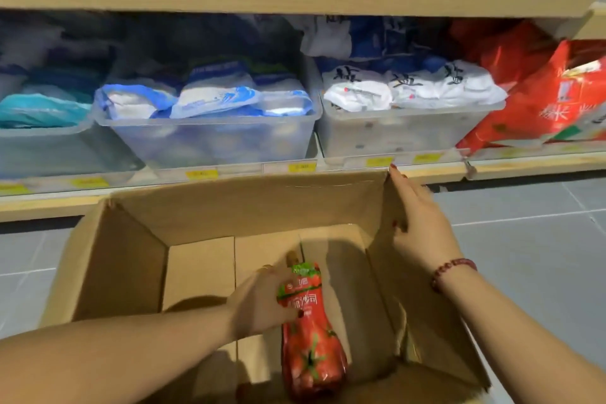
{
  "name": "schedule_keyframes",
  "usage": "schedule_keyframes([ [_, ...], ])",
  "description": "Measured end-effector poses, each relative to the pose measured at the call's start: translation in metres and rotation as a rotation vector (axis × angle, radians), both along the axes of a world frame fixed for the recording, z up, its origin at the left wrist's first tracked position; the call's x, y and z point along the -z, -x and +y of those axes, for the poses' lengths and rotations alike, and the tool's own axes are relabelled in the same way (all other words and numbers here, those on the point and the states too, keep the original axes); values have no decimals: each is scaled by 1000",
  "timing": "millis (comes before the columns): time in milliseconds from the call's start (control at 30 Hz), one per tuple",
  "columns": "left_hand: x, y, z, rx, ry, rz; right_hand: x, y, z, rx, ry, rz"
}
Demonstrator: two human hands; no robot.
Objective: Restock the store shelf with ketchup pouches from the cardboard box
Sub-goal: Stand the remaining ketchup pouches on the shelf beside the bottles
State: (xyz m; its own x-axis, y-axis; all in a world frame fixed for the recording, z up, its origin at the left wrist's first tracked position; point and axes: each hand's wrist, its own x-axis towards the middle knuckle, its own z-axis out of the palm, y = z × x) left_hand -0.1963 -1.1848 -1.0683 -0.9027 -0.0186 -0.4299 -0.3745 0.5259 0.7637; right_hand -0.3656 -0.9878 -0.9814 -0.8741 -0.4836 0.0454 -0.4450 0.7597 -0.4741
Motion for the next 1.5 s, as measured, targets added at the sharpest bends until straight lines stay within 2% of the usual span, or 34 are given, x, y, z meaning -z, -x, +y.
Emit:
schedule_keyframes([
  [67,10,-6,10,-56,-99,-32,0,0,1,12,26,-7],
  [200,17,-8,25,-262,-85,-129,1,-1,4,29,46,-38],
  [400,18,-8,40,-459,-354,-120,0,-1,3,30,46,-32],
  [500,17,-2,42,-403,-378,-139,0,-1,4,26,39,-22],
  [633,12,5,35,-274,-312,-208,2,0,4,37,38,-14],
  [800,3,10,26,-157,-249,-154,4,1,4,34,4,19],
  [933,-15,17,11,-64,-211,-31,7,1,6,46,-3,35],
  [1067,-50,22,-9,-67,-314,80,7,1,6,68,-14,1],
  [1167,-90,27,-19,-121,-397,276,-3,-3,3,48,119,10],
  [1267,-136,34,-31,-148,-365,465,-29,-13,-10,-133,379,64],
  [1433,-209,48,-60,-203,-268,767,-100,-24,-64,-458,702,-298],
  [1500,-236,50,-72,-223,-245,837,-127,-24,-88,-573,713,-304],
])
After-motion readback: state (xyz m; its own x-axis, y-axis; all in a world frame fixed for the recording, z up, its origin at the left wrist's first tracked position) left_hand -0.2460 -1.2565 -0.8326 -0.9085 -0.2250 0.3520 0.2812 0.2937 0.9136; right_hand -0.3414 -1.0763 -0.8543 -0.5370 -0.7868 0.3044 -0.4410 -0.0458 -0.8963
